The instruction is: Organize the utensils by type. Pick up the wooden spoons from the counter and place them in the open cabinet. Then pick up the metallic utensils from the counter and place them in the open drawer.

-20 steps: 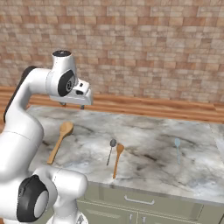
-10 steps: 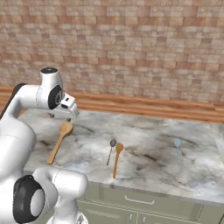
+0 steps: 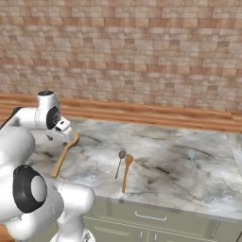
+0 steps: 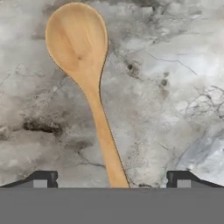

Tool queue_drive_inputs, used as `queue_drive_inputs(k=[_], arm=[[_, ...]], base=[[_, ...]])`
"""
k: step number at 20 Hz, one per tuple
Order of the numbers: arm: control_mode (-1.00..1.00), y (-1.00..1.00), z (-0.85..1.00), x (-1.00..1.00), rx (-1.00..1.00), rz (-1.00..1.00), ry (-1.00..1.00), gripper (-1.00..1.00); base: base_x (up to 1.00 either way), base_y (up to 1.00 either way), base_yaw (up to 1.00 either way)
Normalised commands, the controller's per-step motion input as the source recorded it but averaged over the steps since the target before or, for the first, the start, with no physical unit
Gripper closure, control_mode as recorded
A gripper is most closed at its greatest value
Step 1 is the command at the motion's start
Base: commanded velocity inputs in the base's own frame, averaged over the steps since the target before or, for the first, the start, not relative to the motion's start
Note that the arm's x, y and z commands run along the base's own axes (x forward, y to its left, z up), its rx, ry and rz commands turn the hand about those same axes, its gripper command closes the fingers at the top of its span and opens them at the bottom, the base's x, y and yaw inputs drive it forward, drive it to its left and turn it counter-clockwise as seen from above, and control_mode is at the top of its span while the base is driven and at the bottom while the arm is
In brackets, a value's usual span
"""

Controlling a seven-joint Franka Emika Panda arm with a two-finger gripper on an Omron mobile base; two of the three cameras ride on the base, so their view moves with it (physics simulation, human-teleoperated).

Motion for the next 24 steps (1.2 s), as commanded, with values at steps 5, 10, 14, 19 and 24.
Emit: queue_drive_inputs(k=[5,10,14,19,24], arm=[[-1.0,0.36,-0.67,0.26,-0.03,-0.08,0.03,-1.0],[-1.0,0.1,-0.53,0.08,0.0,-0.02,0.0,-1.0],[-1.0,-0.01,-0.37,-0.02,0.0,0.0,0.0,-1.0],[-1.0,-0.06,-0.32,0.0,0.0,0.0,0.0,-1.0],[-1.0,-0.07,-0.36,0.15,0.0,0.0,0.01,-1.0]], base=[[0.0,0.0,0.0],[0.0,0.0,0.0],[0.0,0.0,0.0],[0.0,0.0,0.0],[0.0,0.0,0.0]])
